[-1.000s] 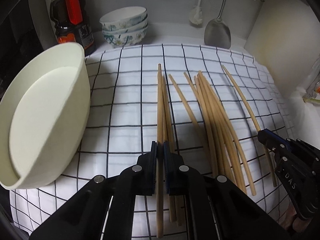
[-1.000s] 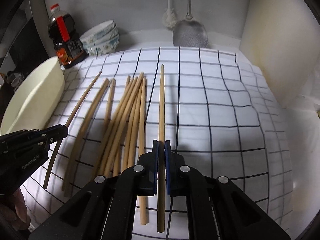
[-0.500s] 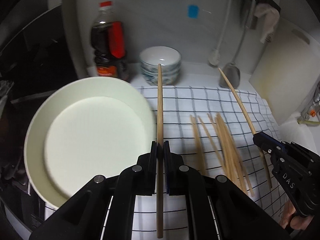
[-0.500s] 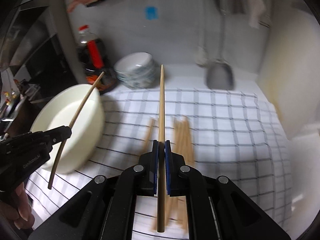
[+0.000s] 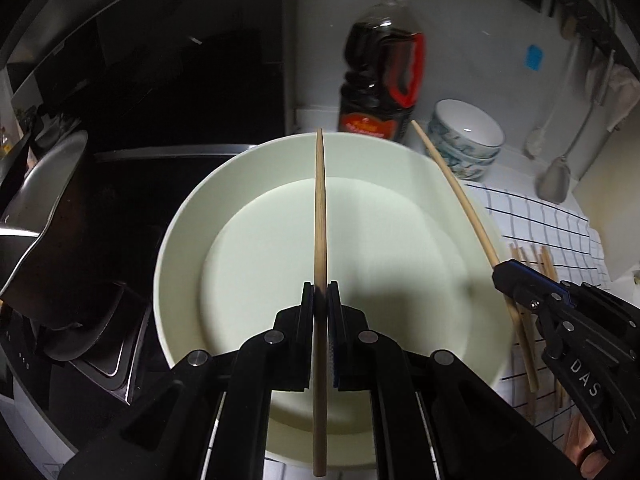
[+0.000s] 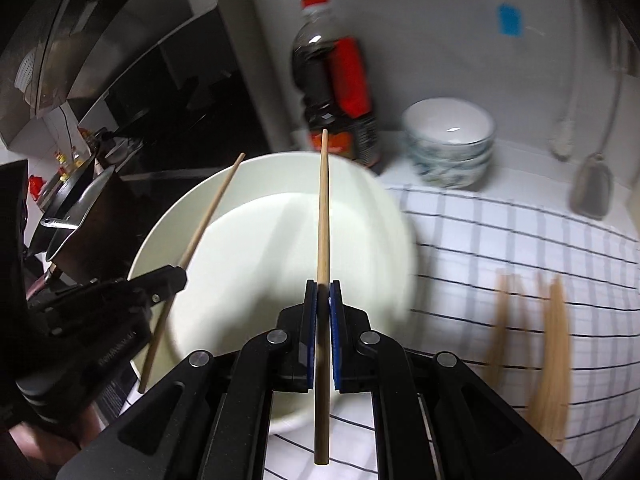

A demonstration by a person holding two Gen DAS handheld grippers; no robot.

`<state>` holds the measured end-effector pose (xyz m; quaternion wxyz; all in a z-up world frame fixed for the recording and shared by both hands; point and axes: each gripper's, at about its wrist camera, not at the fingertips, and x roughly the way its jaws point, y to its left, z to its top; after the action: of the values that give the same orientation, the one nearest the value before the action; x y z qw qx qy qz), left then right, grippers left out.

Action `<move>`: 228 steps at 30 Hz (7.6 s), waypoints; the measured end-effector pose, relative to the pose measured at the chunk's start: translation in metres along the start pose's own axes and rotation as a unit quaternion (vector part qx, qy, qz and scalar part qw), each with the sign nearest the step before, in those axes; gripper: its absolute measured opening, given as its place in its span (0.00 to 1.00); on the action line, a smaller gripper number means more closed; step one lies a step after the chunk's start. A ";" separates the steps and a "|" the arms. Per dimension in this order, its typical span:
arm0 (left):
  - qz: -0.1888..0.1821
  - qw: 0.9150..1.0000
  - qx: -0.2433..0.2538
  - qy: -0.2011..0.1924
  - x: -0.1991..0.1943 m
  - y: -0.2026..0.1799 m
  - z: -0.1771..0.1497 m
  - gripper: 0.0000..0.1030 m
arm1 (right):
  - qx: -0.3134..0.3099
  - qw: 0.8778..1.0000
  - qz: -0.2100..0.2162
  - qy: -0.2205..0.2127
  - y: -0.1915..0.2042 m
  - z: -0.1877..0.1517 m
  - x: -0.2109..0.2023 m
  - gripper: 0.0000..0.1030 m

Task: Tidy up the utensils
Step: 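Carry both chopsticks over the white basin and open both tools to drop them, then move both open tools back to the chopsticks on the cloth, then grasp a chopstick with the left tool while the right tool grasps another, then carry both chopsticks into the white basin and open both tools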

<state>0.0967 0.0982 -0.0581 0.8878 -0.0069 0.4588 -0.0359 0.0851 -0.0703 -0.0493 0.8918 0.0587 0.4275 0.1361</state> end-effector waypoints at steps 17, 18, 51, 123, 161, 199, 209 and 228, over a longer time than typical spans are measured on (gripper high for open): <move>-0.016 0.999 0.000 0.051 0.052 0.025 -0.003 0.07 | 0.038 0.994 -0.015 0.104 0.018 0.005 0.083 0.06; -0.016 0.999 0.000 0.052 0.053 0.025 -0.003 0.07 | 0.038 0.994 -0.015 0.105 0.018 0.004 0.083 0.06; 0.021 1.000 -0.001 0.019 -0.013 0.016 -0.015 0.87 | 0.035 0.998 -0.034 0.042 0.004 -0.020 -0.003 0.55; -0.038 0.995 0.090 0.010 0.016 -0.217 -0.097 0.90 | 0.127 0.982 -0.139 0.010 -0.223 -0.157 -0.103 0.60; -0.008 0.998 0.061 0.028 0.060 -0.213 -0.106 0.90 | 0.084 0.985 -0.151 0.019 -0.230 -0.150 -0.061 0.60; -0.045 0.994 0.101 0.012 0.061 -0.244 -0.099 0.07 | 0.024 0.990 -0.141 0.013 -0.223 -0.139 -0.047 0.06; -0.066 0.994 0.078 0.022 0.050 -0.235 -0.087 0.07 | 0.070 0.990 -0.124 0.010 -0.235 -0.138 -0.068 0.06; -0.058 0.995 0.061 -0.046 -0.031 -0.165 -0.022 0.07 | 0.050 0.993 -0.105 -0.039 -0.168 -0.068 -0.121 0.06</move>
<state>0.0520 -0.0637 -0.0382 0.9032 0.0193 0.4131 -0.1154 -0.0079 -0.2670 -0.0392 0.9129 0.0632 0.4028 0.0181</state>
